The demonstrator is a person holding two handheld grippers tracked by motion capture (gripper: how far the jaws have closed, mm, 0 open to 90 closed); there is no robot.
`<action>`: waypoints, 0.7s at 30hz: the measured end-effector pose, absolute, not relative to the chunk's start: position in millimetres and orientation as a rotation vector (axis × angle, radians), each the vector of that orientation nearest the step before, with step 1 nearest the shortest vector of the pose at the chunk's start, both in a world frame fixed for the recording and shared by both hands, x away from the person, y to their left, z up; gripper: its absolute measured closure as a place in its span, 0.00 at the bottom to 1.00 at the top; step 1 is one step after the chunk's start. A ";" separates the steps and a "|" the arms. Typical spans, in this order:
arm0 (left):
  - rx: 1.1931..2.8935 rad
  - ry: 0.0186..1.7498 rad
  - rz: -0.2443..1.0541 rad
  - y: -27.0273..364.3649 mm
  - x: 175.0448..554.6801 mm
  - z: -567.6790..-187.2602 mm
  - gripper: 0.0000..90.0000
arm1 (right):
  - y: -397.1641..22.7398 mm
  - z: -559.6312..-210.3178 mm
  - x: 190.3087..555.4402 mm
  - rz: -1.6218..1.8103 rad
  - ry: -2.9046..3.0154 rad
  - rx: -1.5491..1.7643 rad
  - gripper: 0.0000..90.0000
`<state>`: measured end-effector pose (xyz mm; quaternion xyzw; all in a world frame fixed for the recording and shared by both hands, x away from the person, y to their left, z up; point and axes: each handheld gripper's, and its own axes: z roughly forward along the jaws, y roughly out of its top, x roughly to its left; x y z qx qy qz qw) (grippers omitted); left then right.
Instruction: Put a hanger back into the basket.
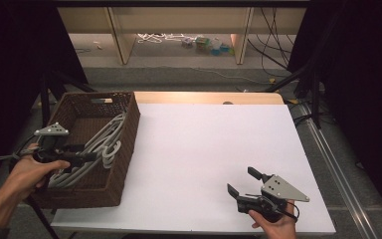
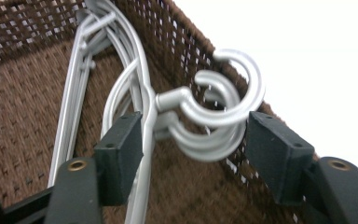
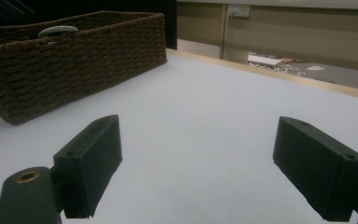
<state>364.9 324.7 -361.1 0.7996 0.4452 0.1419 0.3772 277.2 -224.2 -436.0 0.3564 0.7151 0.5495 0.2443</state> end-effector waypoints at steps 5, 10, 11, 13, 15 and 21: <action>1.878 1.144 0.385 315.0 358.1 -359.7 0.35 | -224.1 -436.0 277.3 1.501 1.952 0.975 0.18; 1.837 1.124 0.387 308.6 353.9 -359.7 0.31 | -224.1 -435.9 277.1 1.503 1.952 0.977 0.18; 1.817 1.121 0.405 304.7 351.5 -359.3 0.29 | -224.1 -435.7 277.1 1.505 1.950 0.977 0.18; 1.802 1.114 0.407 302.4 350.7 -359.7 0.23 | -224.1 -435.8 277.1 1.505 1.951 0.976 0.18; 1.773 1.089 0.418 296.0 347.9 -360.8 0.23 | -224.1 -435.7 277.1 1.507 1.949 0.977 0.18; 1.689 1.047 0.424 283.0 343.7 -361.6 0.20 | -224.3 -435.4 276.7 1.501 1.947 0.982 0.18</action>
